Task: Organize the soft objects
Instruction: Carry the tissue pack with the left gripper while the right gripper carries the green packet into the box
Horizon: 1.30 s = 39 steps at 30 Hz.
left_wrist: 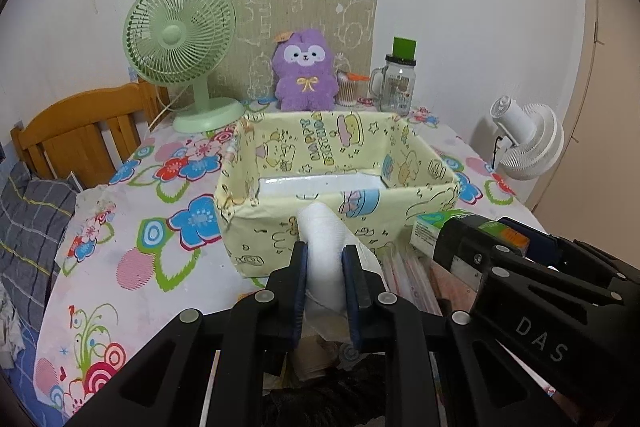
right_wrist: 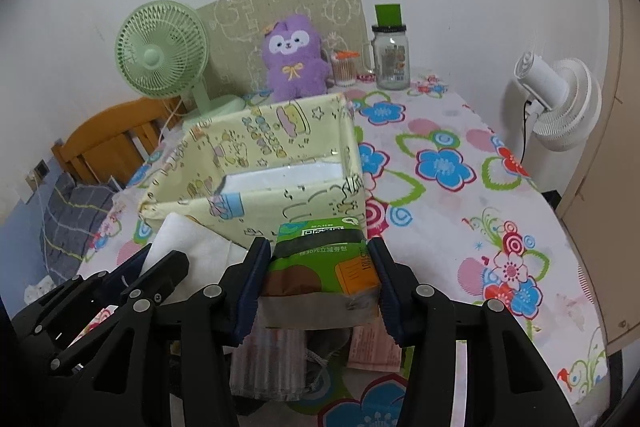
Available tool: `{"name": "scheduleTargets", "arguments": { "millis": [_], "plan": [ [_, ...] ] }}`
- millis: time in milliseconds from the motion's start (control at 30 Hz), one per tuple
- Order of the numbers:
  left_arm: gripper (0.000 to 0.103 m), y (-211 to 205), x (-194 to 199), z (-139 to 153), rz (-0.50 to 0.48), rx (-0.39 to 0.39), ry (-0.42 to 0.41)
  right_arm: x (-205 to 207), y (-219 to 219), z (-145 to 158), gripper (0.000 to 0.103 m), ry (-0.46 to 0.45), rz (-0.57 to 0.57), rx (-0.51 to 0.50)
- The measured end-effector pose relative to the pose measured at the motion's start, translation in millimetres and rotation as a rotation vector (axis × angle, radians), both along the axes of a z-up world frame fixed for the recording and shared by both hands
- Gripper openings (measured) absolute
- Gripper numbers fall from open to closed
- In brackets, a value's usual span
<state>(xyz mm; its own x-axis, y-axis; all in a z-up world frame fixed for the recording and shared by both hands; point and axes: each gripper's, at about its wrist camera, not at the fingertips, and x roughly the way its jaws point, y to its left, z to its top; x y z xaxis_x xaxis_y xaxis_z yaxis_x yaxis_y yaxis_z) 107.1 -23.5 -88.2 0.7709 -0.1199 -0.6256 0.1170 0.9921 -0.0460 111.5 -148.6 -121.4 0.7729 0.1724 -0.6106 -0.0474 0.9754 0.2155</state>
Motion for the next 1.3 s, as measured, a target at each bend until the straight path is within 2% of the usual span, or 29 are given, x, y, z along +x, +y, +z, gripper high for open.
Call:
{"name": "scheduleTargets", "arguments": {
  "millis": [500,833,1300],
  "plan": [
    [0.015,0.3,-11.6,44.8,0.008,0.006,-0.083,-15.9,-1.2,43.4,0.054,-0.08,-0.002,-0.011],
    [0.015,4.4,-6.8,65.9,0.016,0.004,-0.108,-14.1,0.9,67.3,0.054,-0.116,0.005,-0.027],
    [0.015,8.5,24.1,68.6,0.02,0.012,-0.105,15.4,8.3,74.6,0.054,-0.125,0.011,-0.07]
  ]
}}
